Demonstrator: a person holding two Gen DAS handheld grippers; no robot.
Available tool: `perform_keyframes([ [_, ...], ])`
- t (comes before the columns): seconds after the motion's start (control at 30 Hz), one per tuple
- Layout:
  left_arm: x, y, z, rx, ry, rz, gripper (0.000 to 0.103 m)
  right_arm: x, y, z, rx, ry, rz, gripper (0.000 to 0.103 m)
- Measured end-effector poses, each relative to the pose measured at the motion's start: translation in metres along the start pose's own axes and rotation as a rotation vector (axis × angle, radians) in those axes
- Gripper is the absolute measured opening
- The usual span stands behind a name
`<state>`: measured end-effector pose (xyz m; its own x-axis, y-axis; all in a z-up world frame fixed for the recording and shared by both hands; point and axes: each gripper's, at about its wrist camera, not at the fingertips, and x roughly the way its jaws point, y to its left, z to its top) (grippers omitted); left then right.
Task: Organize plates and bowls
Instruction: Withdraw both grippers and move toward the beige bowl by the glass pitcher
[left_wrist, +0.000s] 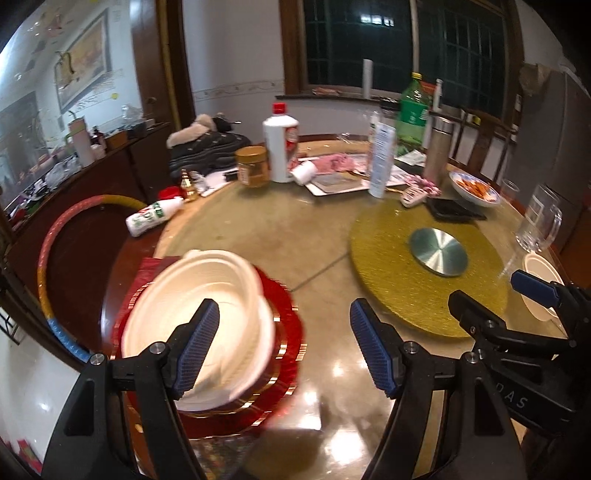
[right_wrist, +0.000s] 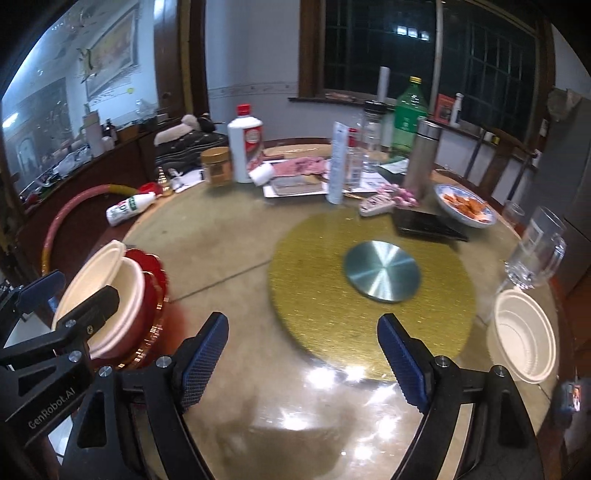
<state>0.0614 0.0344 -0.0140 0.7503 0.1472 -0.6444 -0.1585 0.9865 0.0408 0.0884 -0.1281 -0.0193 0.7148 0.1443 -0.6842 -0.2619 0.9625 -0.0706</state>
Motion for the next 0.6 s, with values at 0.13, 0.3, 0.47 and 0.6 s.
perform_keyframes([
  [0.13, 0.006, -0.02, 0.001, 0.018, 0.017, -0.027, 0.073, -0.002, -0.019, -0.007, 0.019, 0.004, -0.03, 0.088],
  [0.3, 0.015, -0.047, 0.003, 0.041, 0.04, -0.062, 0.073, -0.002, -0.046, -0.018, 0.055, 0.022, -0.07, 0.096],
  [0.47, 0.029, -0.089, 0.007, 0.077, 0.077, -0.138, 0.075, -0.005, -0.086, -0.031, 0.119, 0.046, -0.095, 0.101],
  [0.6, 0.04, -0.126, 0.01, 0.113, 0.12, -0.217, 0.078, -0.012, -0.126, -0.043, 0.188, 0.07, -0.083, 0.101],
])
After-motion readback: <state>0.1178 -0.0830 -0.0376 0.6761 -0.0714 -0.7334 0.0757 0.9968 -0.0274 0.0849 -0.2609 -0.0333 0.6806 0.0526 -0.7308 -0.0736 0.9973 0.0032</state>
